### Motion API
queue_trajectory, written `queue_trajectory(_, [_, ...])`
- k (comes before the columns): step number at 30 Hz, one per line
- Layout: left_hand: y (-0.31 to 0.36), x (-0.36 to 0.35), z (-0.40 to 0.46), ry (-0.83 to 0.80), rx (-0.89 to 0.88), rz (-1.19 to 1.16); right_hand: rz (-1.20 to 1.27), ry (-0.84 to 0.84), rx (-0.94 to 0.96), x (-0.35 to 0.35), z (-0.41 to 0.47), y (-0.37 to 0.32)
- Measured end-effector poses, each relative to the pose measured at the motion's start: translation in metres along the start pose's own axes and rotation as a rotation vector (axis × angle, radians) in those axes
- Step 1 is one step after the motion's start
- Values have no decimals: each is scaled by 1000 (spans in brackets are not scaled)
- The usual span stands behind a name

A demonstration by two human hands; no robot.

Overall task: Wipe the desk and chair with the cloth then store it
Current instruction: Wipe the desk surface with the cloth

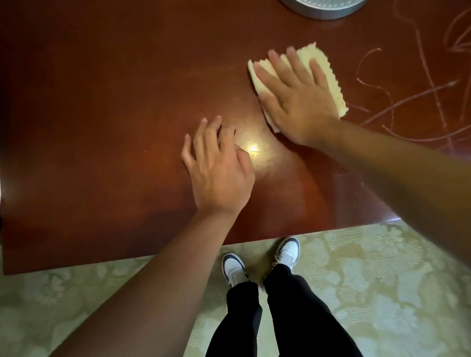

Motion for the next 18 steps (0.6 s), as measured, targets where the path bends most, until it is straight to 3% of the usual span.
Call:
queue_trajectory(5, [1, -3, 0, 47, -17, 11, -19, -36, 14, 0, 5, -1])
queue_trajectory(13, [3, -1, 1, 44, 55, -11, 49, 29, 339, -31, -106, -20])
queue_trajectory(18, [37, -3, 10, 51, 133, -44, 76, -36, 484, -20, -97, 19])
Point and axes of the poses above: each hand's wrist, its own z-axis towards the middle knuckle, its own x-axis out of the back of the hand, y = z × x, the point moved 2 cm from there along z, towards the middle knuckle, and after that the axes turned 7 degrees about z, right-handed, at the moved point
